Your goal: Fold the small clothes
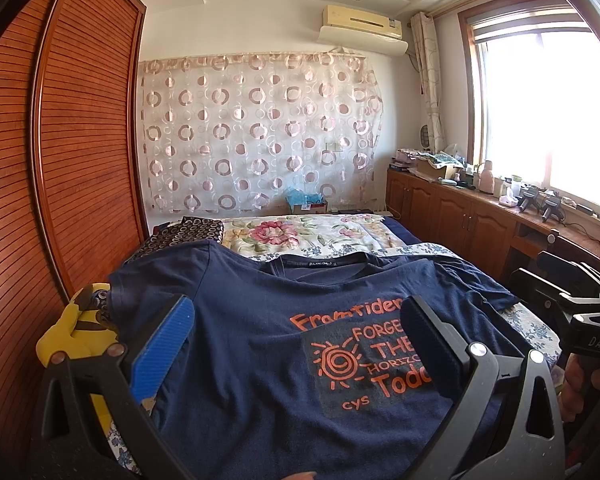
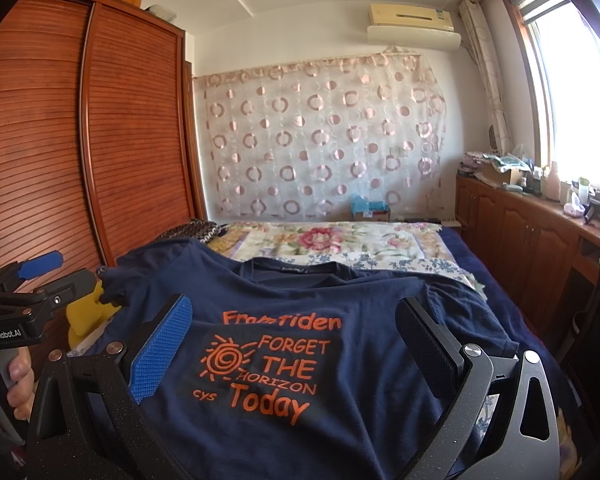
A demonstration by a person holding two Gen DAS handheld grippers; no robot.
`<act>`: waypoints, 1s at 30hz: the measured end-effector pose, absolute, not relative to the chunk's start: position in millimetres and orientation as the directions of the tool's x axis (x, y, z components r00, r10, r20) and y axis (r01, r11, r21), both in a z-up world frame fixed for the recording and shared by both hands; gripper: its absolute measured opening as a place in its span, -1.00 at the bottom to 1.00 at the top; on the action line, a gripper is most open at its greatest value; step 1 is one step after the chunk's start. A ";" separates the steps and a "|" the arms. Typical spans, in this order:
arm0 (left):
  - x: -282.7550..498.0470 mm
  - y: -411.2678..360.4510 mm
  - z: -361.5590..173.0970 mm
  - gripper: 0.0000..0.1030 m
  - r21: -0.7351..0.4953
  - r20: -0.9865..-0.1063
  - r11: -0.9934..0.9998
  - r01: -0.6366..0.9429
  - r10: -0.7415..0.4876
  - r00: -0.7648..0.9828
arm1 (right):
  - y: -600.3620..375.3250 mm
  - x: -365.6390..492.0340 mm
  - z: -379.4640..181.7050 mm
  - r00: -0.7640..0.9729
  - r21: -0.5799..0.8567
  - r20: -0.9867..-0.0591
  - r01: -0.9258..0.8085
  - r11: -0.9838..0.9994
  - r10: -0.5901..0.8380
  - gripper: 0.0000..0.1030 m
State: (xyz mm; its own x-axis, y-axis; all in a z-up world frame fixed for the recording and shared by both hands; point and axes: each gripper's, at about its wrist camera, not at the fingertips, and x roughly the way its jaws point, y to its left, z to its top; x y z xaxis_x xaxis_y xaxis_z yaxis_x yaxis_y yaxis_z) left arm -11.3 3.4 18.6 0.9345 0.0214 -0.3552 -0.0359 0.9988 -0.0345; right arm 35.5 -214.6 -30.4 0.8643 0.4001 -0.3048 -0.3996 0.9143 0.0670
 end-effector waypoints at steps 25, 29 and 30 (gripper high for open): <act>19.5 33.9 -6.2 1.00 -0.036 -0.414 0.996 -0.079 0.057 0.908 | -189.8 43.2 -30.7 0.834 0.040 -0.355 -0.438 0.898 0.422 1.00; 25.2 55.0 -12.9 1.00 -0.028 -0.425 0.995 -0.093 0.072 0.902 | -179.8 60.6 -42.7 0.821 0.013 -0.383 -0.454 0.891 0.423 1.00; 26.8 61.4 -14.5 1.00 -0.025 -0.429 0.995 -0.097 0.077 0.900 | -176.9 64.9 -44.6 0.818 0.008 -0.390 -0.456 0.890 0.423 1.00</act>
